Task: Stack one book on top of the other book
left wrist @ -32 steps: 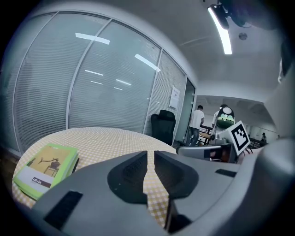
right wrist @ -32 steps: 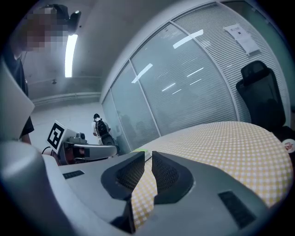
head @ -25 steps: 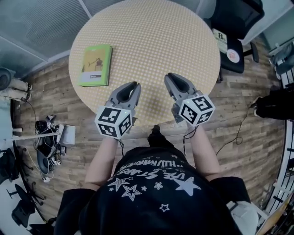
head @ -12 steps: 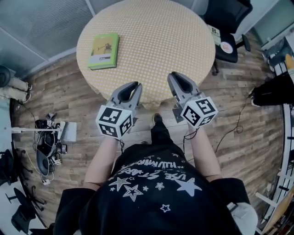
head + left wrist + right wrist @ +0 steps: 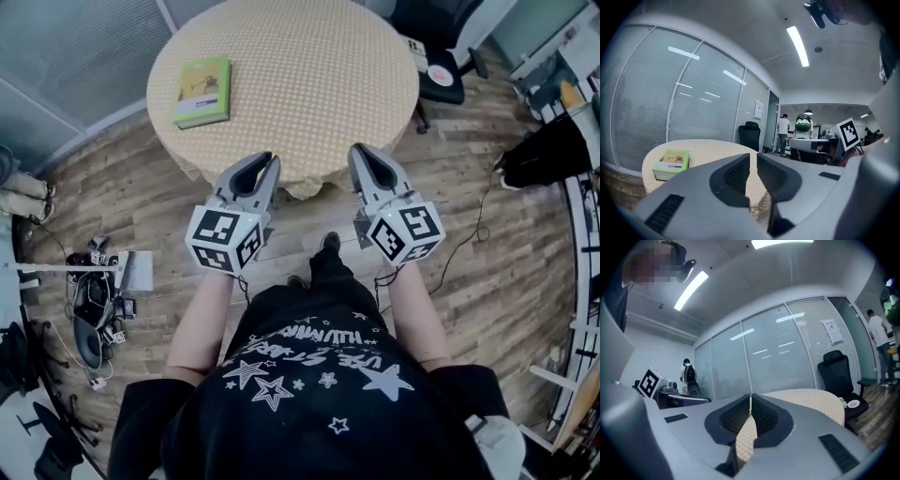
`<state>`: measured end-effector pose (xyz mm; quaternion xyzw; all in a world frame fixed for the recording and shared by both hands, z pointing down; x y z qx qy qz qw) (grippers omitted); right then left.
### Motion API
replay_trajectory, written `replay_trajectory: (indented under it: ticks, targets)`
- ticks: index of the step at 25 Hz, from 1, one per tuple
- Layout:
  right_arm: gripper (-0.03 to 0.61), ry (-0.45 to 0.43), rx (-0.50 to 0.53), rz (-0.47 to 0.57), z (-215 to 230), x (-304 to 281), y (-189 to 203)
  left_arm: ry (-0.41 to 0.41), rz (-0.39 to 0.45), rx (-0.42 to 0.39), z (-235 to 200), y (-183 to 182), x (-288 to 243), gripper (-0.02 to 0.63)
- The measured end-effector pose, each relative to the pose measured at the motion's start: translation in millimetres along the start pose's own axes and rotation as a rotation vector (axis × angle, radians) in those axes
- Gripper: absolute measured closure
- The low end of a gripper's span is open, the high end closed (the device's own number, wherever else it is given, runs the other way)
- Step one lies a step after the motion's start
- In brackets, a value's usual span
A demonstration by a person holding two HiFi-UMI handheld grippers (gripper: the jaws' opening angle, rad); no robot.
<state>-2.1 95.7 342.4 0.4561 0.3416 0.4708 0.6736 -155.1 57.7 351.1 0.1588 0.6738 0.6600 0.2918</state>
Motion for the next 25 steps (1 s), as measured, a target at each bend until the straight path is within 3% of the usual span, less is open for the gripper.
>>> replay_trajectory:
  ticks: [4,16,25]
  targets:
    - [0.548,0.032,0.025,0.004,-5,12,-1,-0.006,0.009,-0.003,4,-4,11,0.563]
    - [0.55,-0.033,0.014,-0.039,-10,23,10,-0.052,-0.007,-0.011,22,-3,26,0.599]
    - [0.551,-0.077,0.014,-0.058,1,57,4,-0.065,-0.005,-0.02,64,-13,19,0.606]
Point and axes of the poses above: the fingertips, and each gripper's own axes: x backward along the fingers, z to its right, y out of its underside, the point moved 2 cm from there along x, backward along the fingers, and after that the axes turned 10 degrees about -x, right-handed, at the moved point
